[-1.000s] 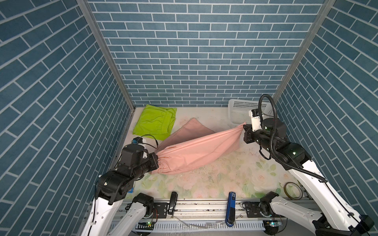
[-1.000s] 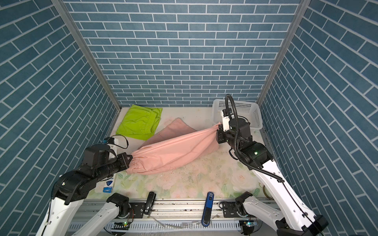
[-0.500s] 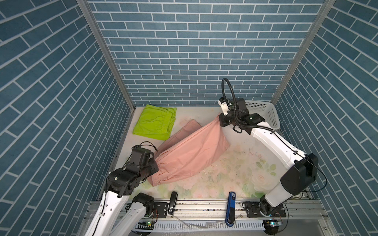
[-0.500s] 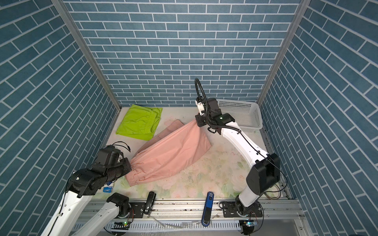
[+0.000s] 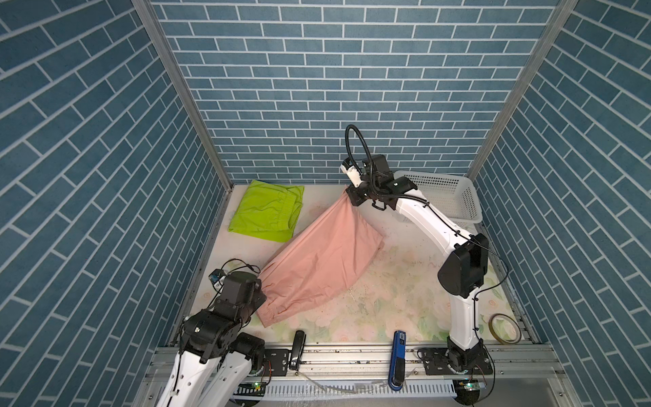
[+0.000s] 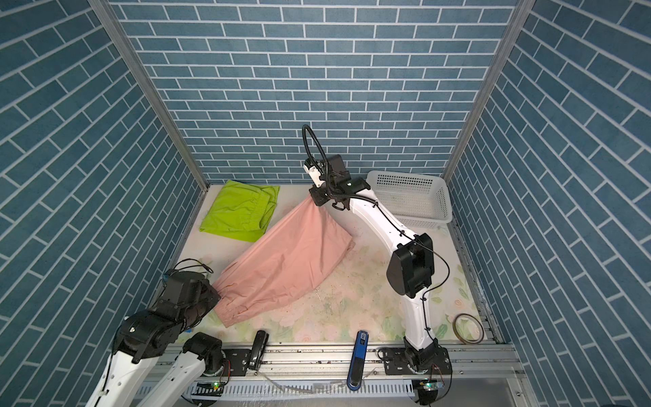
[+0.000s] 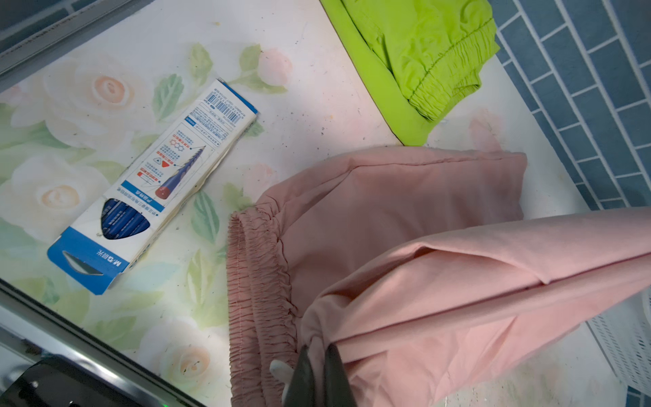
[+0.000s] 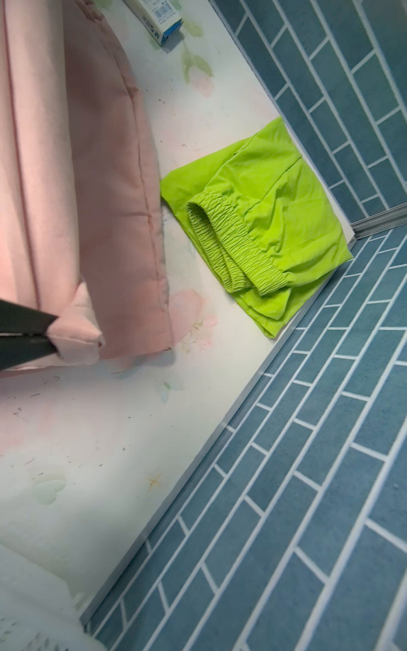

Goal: Fold and stack the shorts

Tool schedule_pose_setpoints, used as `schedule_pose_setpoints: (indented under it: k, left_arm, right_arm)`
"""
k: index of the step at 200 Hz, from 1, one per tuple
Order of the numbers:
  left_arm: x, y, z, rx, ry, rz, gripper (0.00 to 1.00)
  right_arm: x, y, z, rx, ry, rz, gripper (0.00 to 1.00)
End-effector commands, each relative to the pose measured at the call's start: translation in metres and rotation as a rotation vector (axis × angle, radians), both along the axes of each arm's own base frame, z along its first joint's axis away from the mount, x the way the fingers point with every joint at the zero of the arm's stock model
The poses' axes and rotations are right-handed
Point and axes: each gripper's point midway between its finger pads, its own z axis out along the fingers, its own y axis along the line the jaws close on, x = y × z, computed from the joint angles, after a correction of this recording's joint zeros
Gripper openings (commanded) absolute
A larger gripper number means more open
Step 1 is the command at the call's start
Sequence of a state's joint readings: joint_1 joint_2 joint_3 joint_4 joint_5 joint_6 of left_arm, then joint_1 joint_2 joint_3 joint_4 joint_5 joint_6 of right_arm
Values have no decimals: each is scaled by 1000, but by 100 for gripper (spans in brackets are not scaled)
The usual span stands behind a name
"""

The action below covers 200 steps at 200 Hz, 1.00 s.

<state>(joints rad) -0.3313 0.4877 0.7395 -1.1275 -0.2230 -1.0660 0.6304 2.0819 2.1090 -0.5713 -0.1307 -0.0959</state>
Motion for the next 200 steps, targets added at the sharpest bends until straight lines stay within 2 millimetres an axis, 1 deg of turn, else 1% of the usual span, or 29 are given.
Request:
schedule_pose_setpoints:
  k: [1, 8, 11, 13, 14, 20, 22, 38, 54, 69, 85, 98, 104, 113, 121, 123, 130, 137, 147, 155, 163, 170, 177, 188, 196, 200]
  left_arm:
    - [-27, 30, -27, 135, 170, 119, 0]
    - [-26, 32, -28, 142, 176, 131, 0]
    - [-26, 32, -29, 144, 178, 137, 0]
    - [-26, 32, -29, 143, 178, 140, 0]
    - [-26, 33, -29, 143, 178, 141, 0]
    - [-25, 32, -29, 138, 170, 149, 0]
    - [-26, 33, -34, 142, 182, 153, 0]
    - [-28, 33, -48, 131, 203, 175, 0]
    - [-33, 31, -65, 114, 234, 190, 0]
    - [-34, 29, -77, 95, 244, 195, 0]
    - [-37, 33, -84, 102, 248, 215, 0]
    - [-39, 38, -85, 121, 251, 236, 3]
    - [-38, 40, -85, 127, 246, 240, 8]
    - [-36, 41, -85, 137, 236, 242, 21]
    - [-34, 44, -85, 149, 233, 245, 43]
    - [-34, 44, -85, 151, 234, 246, 46]
    - [-33, 46, -84, 163, 235, 250, 48]
    - [-28, 47, -82, 173, 229, 238, 54]
    - [-21, 49, -77, 189, 225, 226, 67]
    - [-17, 51, -71, 207, 228, 219, 82]
    - [-11, 53, -64, 215, 229, 212, 98]
    - [-3, 53, -56, 217, 223, 192, 100]
    - [6, 51, -49, 216, 217, 165, 100]
    - [21, 46, -37, 211, 194, 121, 100]
    - [32, 38, -35, 197, 186, 68, 100]
    - [39, 34, -28, 184, 169, 48, 100]
  right_arm:
    - [40, -16, 11, -50, -107, -75, 0]
    - [43, -12, 8, -52, -109, -75, 0]
    - [44, -11, 12, -46, -118, -75, 0]
    - [47, -8, 1, -57, -104, -72, 0]
    - [47, -7, -1, -57, -103, -71, 0]
    - [51, -2, -5, -56, -101, -64, 0]
    - [52, -1, -7, -55, -99, -64, 0]
    - [58, 12, -19, -49, -86, -43, 0]
    - [63, 21, -36, -58, -57, -28, 0]
    - [67, 26, -54, -66, -27, -22, 0]
    - [72, 29, -71, -73, -10, -28, 0]
    - [72, 35, -81, -57, 12, -10, 0]
    - [73, 35, -86, -58, 17, -17, 1]
    - [75, 35, -90, -56, 23, -18, 19]
    - [75, 36, -91, -49, 26, -21, 32]
    - [75, 36, -91, -47, 28, -22, 35]
    - [76, 35, -89, -34, 32, -30, 44]
    - [77, 34, -83, -17, 39, -39, 52]
    - [77, 29, -73, 16, 54, -49, 59]
    - [77, 21, -63, 41, 68, -67, 65]
    - [77, 11, -54, 61, 93, -92, 66]
    - [76, -4, -49, 68, 123, -124, 67]
    - [72, -17, -51, 63, 161, -147, 68]
    - [61, -38, -61, 33, 214, -170, 70]
    - [52, -53, -74, 0, 246, -179, 72]
    - [48, -60, -80, -17, 256, -183, 73]
